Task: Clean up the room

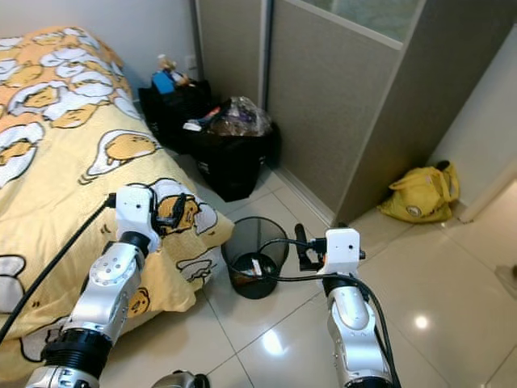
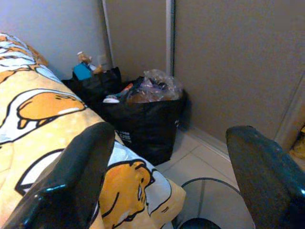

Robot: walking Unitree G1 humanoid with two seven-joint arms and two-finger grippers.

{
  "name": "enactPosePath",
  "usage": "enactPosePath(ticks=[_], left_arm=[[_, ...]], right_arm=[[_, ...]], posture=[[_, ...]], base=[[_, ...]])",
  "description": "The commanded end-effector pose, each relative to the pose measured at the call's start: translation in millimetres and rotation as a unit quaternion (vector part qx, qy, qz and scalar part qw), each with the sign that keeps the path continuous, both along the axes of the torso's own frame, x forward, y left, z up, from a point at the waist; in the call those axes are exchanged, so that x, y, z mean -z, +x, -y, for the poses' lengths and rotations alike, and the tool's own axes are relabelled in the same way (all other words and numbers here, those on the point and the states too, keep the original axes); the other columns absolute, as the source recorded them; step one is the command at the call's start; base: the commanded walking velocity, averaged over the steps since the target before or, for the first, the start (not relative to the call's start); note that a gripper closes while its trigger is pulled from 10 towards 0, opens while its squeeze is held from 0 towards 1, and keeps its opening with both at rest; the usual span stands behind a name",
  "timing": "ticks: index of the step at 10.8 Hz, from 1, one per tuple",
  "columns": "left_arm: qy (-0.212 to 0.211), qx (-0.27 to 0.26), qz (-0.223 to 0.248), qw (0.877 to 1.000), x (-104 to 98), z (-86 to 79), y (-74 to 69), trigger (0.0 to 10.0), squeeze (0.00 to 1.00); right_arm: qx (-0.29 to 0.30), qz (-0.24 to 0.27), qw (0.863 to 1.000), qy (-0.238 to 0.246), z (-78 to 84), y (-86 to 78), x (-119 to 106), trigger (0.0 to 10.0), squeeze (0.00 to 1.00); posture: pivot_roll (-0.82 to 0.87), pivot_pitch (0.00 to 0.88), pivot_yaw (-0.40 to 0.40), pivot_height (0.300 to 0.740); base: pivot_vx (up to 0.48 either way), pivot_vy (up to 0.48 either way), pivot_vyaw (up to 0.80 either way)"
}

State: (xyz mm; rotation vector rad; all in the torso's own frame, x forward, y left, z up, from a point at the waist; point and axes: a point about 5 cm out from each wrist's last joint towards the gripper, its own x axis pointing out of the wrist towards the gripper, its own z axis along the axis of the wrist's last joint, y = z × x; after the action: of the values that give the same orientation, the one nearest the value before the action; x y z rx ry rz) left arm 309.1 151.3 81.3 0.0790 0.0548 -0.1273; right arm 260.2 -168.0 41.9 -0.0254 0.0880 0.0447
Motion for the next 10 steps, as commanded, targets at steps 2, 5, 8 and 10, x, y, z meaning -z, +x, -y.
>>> enactPosePath(ticks=[2,5,8,10], left_arm=[[0.006,0.000,-0.004,1.000,0.9,0.3,0.5,10.0,0.00],[0.006,0.000,-0.004,1.000,0.9,0.3,0.5,10.0,0.00],[0.006,0.000,-0.004,1.000,0.9,0.3,0.5,10.0,0.00],[0.006,0.000,-0.004,1.000,0.9,0.3,0.5,10.0,0.00]], right_arm=[[0.005,0.000,1.000,0.000,1.9,2.0,-1.6,10.0,0.00],[0.005,0.000,1.000,0.000,1.9,2.0,-1.6,10.0,0.00],[0.005,0.000,1.000,0.000,1.9,2.0,-1.6,10.0,0.00],[0.005,0.000,1.000,0.000,1.9,2.0,-1.6,10.0,0.00]], posture=[[0.02,0.000,0.017,0.740],[0.02,0.000,0.017,0.740],[0.02,0.000,0.017,0.740],[0.02,0.000,0.017,0.740]], base=[[0.000,0.000,0.00],[0.000,0.000,0.00],[0.000,0.000,0.00],[0.000,0.000,0.00]])
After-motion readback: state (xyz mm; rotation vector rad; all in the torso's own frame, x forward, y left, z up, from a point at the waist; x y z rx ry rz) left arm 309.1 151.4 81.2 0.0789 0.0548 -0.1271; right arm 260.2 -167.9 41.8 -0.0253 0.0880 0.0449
